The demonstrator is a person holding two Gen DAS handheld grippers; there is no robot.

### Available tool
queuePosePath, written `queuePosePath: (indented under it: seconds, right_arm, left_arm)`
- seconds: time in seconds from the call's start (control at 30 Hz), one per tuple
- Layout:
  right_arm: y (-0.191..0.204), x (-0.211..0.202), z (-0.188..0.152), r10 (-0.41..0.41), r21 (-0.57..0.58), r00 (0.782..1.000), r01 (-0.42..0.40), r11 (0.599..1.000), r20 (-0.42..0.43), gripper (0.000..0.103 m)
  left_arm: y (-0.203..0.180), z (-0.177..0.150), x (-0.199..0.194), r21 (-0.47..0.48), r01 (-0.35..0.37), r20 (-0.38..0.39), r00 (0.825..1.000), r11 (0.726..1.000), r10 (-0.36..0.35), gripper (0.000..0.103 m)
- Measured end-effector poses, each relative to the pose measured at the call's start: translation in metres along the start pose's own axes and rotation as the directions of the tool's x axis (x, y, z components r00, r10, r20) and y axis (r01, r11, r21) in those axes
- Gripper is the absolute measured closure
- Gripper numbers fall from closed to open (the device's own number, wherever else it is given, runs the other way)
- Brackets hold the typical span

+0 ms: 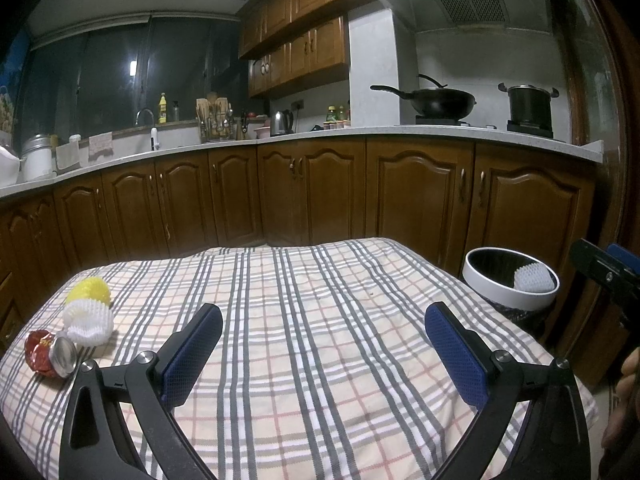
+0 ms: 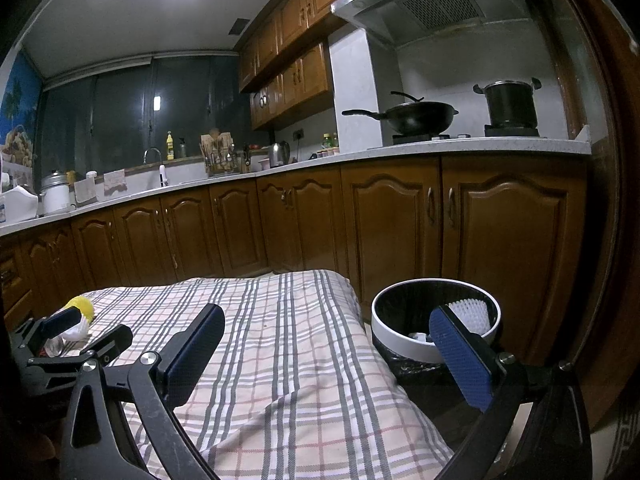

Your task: Collect trash

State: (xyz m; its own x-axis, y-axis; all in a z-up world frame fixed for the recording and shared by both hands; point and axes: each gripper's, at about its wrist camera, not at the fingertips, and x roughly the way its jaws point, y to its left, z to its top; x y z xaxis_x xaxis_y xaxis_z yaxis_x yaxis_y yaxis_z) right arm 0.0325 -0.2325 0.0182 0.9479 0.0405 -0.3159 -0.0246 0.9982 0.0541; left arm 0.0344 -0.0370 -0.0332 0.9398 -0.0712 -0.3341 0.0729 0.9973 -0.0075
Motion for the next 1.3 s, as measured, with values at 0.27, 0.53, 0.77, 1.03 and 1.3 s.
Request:
queuePosePath:
  seconds: [0.27,0.53,0.77,1.03,1.3]
  right_arm:
    - [0.002,-0.001,-0.003,0.002,0.001,1.0,-0.002,1.0,-0.002,0.0]
    - [0.003,-0.001,-0.005,0.003,0.003,1.0,-0.003,1.0,-0.007,0.0]
    - [0.004,0.0,-0.007,0.006,0.009,1.0,-0.006,1.0,-0.013,0.0]
    - [0.002,0.002,-0.009,0.013,0.013,1.0,-0.012,1.0,-0.019,0.0]
    - [0.001,0.014,-0.009,0.025,0.022,0.998,-0.024,0.999,-0.052,0.0]
  left_arm:
    - [0.0,0.0,0.0,-0.001,-0.001,-0.002,1.0,1.0,0.001,0.001]
    - [0.001,-0.002,0.002,0.002,0.003,-0.006,1.0,1.0,-0.003,0.001]
    - [0.003,-0.001,0.006,0.004,0.011,-0.015,1.0,1.0,-0.011,0.001]
    - [0.004,0.0,0.008,0.008,0.028,-0.025,0.999,1.0,-0.027,0.001]
    - [0.008,0.008,0.011,-0.003,0.037,-0.036,0.999,0.999,-0.037,0.001]
